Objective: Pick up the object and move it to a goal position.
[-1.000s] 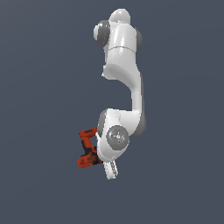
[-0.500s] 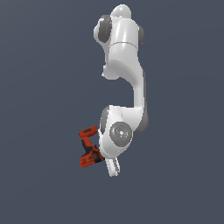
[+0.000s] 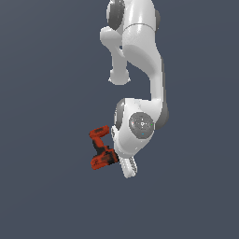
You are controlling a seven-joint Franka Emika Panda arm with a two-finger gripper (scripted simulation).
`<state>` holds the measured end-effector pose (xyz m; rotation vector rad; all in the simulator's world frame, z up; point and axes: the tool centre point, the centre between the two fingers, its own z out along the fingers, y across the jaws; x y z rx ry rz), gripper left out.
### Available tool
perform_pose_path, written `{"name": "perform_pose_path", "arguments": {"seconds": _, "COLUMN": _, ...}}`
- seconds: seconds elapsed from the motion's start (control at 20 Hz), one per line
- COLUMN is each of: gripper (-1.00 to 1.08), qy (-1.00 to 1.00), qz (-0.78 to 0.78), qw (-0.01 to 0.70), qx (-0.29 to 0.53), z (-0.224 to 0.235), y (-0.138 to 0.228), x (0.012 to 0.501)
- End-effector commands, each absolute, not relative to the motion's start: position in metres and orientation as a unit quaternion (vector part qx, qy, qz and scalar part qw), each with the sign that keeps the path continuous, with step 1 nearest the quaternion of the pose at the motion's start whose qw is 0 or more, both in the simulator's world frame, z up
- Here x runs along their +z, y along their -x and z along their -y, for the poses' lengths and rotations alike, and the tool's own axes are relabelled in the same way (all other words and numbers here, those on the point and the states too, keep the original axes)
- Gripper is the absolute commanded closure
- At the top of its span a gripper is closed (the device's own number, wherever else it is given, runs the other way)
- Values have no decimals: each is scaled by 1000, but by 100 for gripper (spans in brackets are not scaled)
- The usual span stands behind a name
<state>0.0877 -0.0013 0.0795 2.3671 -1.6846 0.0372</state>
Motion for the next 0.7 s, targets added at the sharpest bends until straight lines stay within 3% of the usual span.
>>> {"name": "perform_pose_path", "arguments": {"seconds": 0.0, "gripper": 108, "qy": -809, "qz": 576, "qw": 115, "qx": 16, "z": -11, "y": -80, "x": 102}}
{"name": "perform_pose_path", "arguments": {"seconds": 0.65, "gripper": 108, "qy": -809, "qz": 576, "qw": 116, "qx": 16, "z": -73, "y": -29, "x": 195}}
